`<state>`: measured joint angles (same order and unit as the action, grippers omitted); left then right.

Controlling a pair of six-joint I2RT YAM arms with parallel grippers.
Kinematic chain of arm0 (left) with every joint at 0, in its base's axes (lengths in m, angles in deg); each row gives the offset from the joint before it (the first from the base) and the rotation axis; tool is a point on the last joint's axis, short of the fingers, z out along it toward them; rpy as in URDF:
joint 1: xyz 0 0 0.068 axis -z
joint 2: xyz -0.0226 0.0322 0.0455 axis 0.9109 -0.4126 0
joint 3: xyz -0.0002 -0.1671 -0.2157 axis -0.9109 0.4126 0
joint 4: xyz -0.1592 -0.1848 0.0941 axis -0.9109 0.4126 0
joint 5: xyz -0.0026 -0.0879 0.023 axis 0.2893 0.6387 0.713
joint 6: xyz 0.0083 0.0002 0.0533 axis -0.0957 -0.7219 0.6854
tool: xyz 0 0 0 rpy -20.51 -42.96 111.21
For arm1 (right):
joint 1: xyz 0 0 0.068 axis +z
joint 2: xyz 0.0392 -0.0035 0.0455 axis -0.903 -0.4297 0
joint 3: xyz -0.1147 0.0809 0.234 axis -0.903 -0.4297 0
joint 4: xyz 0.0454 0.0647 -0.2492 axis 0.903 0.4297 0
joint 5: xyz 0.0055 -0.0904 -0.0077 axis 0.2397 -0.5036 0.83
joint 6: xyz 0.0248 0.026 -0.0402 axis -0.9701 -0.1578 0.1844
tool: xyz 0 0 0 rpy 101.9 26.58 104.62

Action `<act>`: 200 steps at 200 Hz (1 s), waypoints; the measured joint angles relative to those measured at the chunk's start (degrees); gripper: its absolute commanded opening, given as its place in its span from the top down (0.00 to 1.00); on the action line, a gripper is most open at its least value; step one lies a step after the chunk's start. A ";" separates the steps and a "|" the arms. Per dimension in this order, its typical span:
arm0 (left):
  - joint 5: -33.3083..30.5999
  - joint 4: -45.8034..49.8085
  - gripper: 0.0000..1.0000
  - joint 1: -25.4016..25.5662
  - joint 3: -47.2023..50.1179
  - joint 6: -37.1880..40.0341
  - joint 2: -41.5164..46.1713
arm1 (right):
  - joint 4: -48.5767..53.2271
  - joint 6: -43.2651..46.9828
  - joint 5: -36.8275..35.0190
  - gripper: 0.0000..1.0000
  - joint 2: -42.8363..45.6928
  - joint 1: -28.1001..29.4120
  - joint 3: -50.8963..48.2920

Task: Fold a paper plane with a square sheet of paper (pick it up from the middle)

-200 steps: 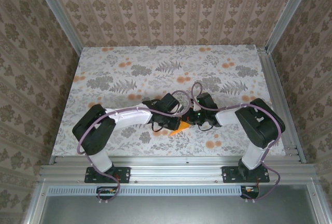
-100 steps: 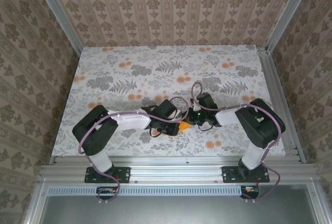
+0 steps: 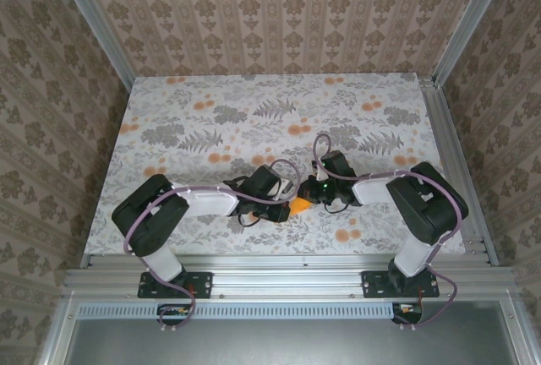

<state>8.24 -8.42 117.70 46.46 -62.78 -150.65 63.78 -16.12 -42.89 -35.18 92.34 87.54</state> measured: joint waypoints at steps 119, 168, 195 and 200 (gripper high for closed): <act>1.73 -2.03 1.00 -0.37 0.33 0.02 -0.66 | -1.60 -6.58 -8.07 0.92 4.20 7.52 -2.16; 1.68 -2.01 1.00 -0.37 0.39 0.24 -0.61 | -0.98 -4.66 -9.92 0.94 2.60 7.17 -2.01; 1.60 -2.32 1.00 -0.42 0.76 0.68 -0.46 | -0.09 -2.75 -9.94 0.94 2.56 5.25 -1.70; 1.53 -2.32 1.00 -0.42 0.79 0.68 -0.42 | 0.02 -2.47 -9.94 0.94 2.51 4.83 -1.62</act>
<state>9.77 -10.73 117.29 47.24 -62.10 -151.07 63.81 -18.59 -52.83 -32.67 97.17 85.93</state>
